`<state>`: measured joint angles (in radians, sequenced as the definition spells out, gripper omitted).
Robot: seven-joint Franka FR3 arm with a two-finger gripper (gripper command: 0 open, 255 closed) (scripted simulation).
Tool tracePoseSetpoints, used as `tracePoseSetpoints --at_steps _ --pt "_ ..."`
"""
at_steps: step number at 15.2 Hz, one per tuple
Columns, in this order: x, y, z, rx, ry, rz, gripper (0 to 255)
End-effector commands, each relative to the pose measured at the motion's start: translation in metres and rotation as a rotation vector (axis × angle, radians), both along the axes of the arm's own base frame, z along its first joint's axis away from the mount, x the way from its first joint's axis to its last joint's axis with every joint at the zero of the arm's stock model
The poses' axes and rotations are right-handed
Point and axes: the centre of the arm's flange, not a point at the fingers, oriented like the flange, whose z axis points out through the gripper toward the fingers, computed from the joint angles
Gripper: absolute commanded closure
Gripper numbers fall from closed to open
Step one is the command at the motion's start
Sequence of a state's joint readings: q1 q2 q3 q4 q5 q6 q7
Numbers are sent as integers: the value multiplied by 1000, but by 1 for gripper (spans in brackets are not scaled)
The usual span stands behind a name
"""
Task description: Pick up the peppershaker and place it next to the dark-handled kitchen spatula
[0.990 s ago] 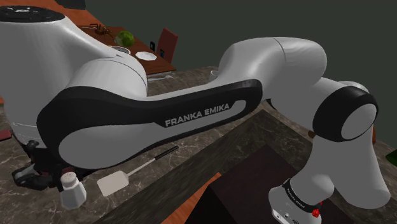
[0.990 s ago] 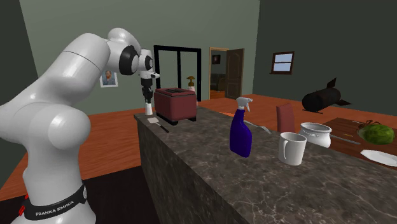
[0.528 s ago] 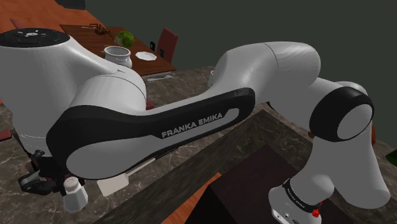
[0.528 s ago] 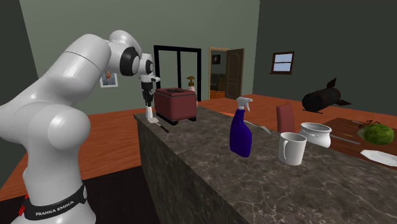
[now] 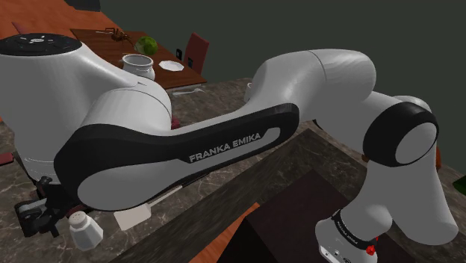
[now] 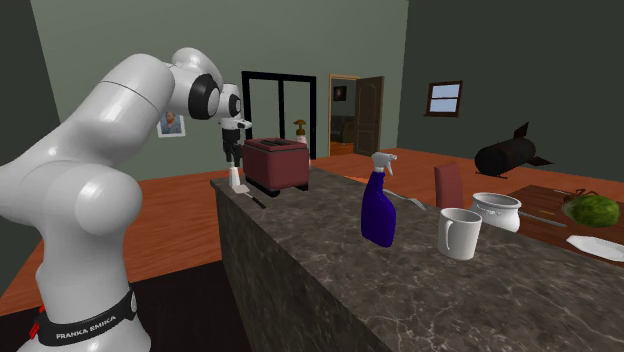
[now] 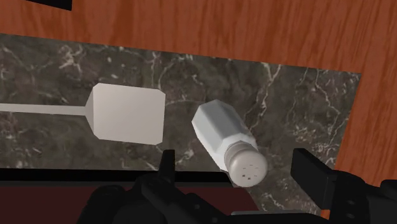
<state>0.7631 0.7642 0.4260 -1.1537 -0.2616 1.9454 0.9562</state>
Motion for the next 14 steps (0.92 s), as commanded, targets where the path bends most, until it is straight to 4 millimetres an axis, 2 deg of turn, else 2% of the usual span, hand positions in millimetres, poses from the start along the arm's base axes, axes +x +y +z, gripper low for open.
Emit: tracePoseSetpoints --at_steps 1,2,6,14 --pt "0 0 0 0 0 0 0" --pt "0 0 0 0 0 0 0" --pt "0 -5 50 0 0 0 0" --pt "0 -5 50 0 0 0 0"
